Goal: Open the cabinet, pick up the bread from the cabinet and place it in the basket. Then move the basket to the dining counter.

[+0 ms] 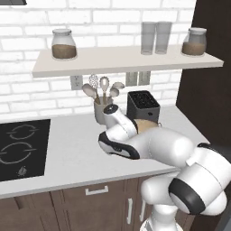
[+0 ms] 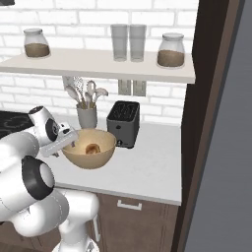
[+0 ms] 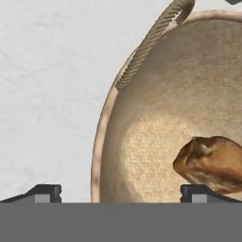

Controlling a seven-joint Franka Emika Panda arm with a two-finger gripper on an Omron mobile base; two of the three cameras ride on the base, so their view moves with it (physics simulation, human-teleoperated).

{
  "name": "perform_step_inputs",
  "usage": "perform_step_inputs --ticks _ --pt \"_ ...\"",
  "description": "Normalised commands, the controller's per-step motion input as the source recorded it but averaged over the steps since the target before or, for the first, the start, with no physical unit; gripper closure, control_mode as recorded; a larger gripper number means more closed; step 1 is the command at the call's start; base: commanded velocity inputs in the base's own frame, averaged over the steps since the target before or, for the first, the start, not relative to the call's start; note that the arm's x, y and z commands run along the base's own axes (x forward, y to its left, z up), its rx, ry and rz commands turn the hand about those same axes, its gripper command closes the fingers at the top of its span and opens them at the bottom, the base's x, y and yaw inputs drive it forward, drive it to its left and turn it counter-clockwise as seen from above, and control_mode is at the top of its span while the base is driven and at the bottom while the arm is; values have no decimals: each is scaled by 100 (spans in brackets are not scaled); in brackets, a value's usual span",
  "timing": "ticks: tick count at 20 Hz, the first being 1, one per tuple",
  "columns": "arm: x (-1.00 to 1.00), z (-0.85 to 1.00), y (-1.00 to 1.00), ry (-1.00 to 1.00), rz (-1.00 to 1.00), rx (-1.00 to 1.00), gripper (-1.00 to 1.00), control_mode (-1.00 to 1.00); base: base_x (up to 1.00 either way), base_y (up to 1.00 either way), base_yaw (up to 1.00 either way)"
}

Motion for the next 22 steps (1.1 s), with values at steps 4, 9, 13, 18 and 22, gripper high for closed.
perform_step_inputs --ticks 4,9,13,18,22 --pt "0 -33 -34 0 10 0 100 -100 0 0 0" --pt "-2 -25 -25 3 2 0 100 -100 0 0 0" --pt "-11 -12 0 2 0 -5 100 -100 0 0 0" --pt "-50 39 0 -13 7 -13 100 -100 0 0 0" --pt "-75 94 0 -13 12 -12 100 -100 0 0 0"
